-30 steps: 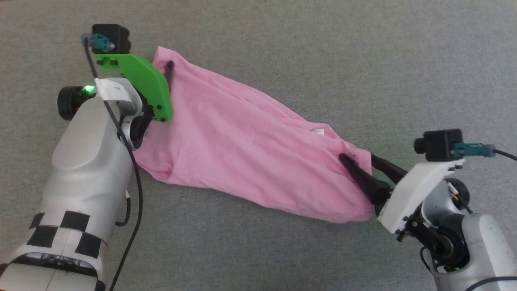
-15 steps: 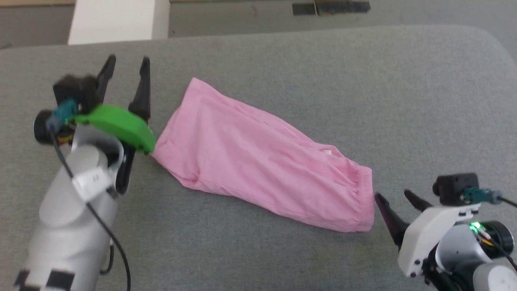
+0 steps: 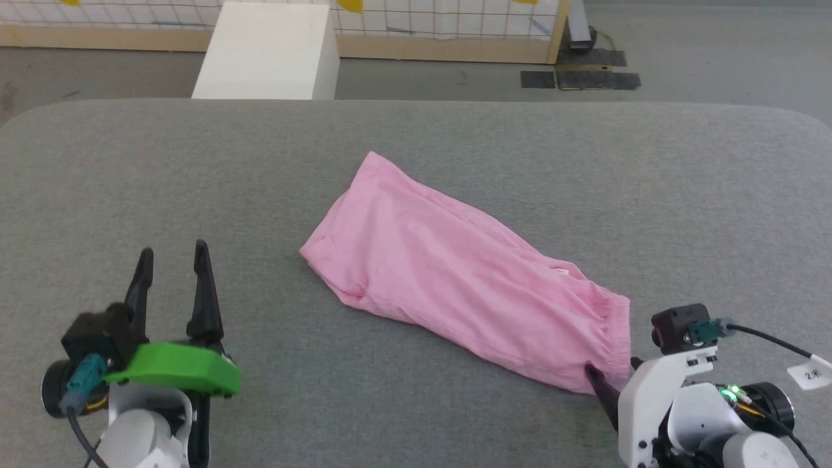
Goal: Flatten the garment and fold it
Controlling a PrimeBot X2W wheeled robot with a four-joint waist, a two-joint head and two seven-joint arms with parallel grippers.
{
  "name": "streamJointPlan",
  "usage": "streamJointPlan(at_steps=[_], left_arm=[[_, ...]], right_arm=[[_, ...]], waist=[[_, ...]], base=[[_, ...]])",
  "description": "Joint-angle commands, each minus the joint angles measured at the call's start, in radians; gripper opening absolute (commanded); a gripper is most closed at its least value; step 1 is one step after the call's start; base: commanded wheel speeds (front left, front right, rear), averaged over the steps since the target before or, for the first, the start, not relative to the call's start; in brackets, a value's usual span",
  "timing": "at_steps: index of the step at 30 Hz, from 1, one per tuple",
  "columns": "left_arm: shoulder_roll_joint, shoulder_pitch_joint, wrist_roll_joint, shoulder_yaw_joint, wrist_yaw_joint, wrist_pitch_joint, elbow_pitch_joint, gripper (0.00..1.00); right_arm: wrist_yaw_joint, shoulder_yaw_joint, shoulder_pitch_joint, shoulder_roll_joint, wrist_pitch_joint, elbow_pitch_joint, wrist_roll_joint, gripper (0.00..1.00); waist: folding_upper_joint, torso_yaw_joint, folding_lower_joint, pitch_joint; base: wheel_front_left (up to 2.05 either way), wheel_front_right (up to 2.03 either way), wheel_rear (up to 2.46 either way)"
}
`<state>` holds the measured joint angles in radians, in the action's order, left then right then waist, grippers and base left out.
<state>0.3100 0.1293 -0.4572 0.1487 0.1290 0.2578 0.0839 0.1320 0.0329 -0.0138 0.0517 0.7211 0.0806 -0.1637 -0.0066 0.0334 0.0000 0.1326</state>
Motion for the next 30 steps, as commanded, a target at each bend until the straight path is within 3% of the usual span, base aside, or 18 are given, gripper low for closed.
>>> streamJointPlan(at_steps=[1, 13, 14, 15, 21, 30], left_arm=[[-0.009, -0.034, 0.005, -0.006, 0.007, 0.004, -0.019, 1.00], [-0.031, -0.076, -0.004, 0.006, -0.005, 0.003, -0.021, 1.00], [-0.030, -0.077, -0.005, 0.009, -0.007, 0.000, -0.017, 1.00], [-0.029, -0.078, -0.006, 0.011, -0.008, -0.002, -0.014, 1.00], [-0.017, -0.047, -0.028, 0.028, -0.022, -0.082, 0.011, 1.00], [-0.026, 0.227, -0.078, 0.117, -0.044, -0.439, 0.144, 1.00]], right_arm=[[-0.001, -0.011, 0.042, -0.001, -0.017, -0.047, 0.015, 1.00], [-0.001, -0.021, 0.111, -0.001, -0.014, -0.298, 0.054, 1.00], [-0.001, -0.018, 0.113, -0.001, -0.013, -0.305, 0.049, 0.35], [-0.001, -0.014, 0.116, -0.001, -0.019, -0.309, 0.044, 0.02], [-0.001, -0.011, 0.134, -0.001, -0.047, -0.308, 0.029, 0.00], [-0.001, 0.014, 0.173, -0.001, -0.065, -0.270, 0.008, 0.00]], waist=[[0.0066, 0.022, 0.0000, 0.005], [0.0066, 0.040, 0.0000, 0.014], [0.0066, 0.039, 0.0000, 0.013], [0.0066, 0.037, 0.0000, 0.012], [0.0066, 0.021, 0.0000, 0.013], [0.0066, -0.011, 0.0000, 0.061]], base=[[0.00, 0.00, 0.00], [0.00, 0.00, 0.00], [0.00, 0.00, 0.00], [0.00, 0.00, 0.00], [0.00, 0.00, 0.00], [0.00, 0.00, 0.00]])
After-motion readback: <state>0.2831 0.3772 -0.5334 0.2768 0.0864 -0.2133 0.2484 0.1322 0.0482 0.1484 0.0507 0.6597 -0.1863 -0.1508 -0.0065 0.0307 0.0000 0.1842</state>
